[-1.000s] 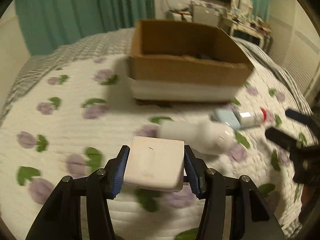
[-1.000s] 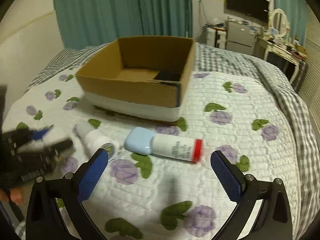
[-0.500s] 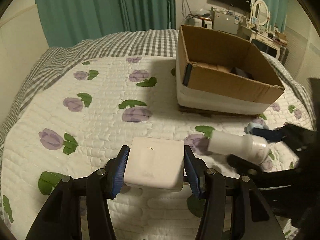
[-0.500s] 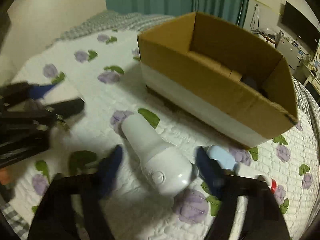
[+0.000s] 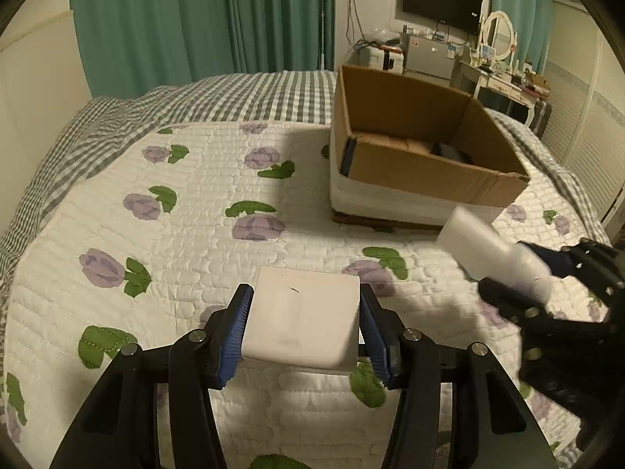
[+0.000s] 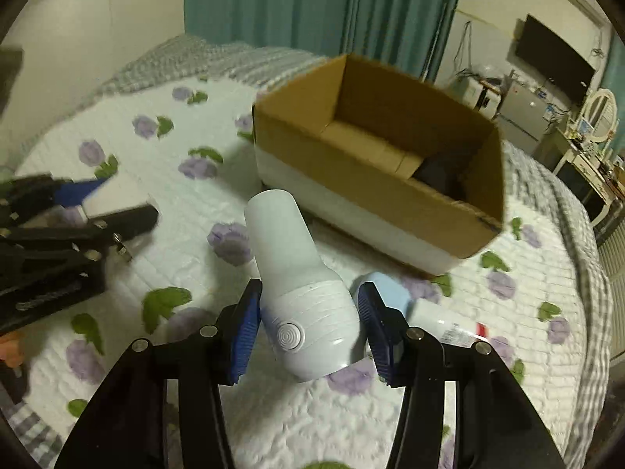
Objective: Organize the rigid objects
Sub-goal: 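Drop the plug charger in the box with the left tool while the right tool grasps the hair dryer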
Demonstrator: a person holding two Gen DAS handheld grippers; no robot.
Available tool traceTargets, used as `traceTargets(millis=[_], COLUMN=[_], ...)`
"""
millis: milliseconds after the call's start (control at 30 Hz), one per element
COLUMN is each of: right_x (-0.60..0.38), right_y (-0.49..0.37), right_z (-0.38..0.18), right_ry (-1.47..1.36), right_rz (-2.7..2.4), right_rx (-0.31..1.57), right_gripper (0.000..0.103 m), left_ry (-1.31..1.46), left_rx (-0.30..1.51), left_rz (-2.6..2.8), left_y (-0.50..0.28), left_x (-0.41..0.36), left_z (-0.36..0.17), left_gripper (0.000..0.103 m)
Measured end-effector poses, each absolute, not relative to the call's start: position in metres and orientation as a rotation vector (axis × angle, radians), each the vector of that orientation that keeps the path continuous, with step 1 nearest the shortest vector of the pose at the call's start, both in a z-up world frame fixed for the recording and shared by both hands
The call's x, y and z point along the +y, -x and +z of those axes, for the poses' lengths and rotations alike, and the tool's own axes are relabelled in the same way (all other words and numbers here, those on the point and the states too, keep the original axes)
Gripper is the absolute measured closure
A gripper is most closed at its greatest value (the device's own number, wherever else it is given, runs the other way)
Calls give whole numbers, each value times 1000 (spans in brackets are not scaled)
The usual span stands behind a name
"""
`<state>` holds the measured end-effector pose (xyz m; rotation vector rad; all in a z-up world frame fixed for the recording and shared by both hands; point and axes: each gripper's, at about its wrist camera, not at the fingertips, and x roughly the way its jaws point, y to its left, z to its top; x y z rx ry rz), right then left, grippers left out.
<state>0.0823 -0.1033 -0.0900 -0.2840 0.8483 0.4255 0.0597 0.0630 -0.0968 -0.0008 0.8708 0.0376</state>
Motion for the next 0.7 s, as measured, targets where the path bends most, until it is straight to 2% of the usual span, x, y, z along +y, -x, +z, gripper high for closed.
traceTargets(millis=[233, 467, 700], right_x=[-138, -154, -159], right_y=[-76, -122, -199], right_z=[-30, 33, 40], right_ry=[239, 240, 179], right_rz=[382, 355, 333], right_rx=[746, 611, 574], right_gripper=[53, 53, 53], left_ry=[-3, -40, -86], left_rx=[790, 662, 672], left_rz=[-35, -61, -52], left_y=[-62, -112, -192], left_x=[38, 17, 6], left_z=[-51, 11, -4], left_gripper=[49, 49, 49])
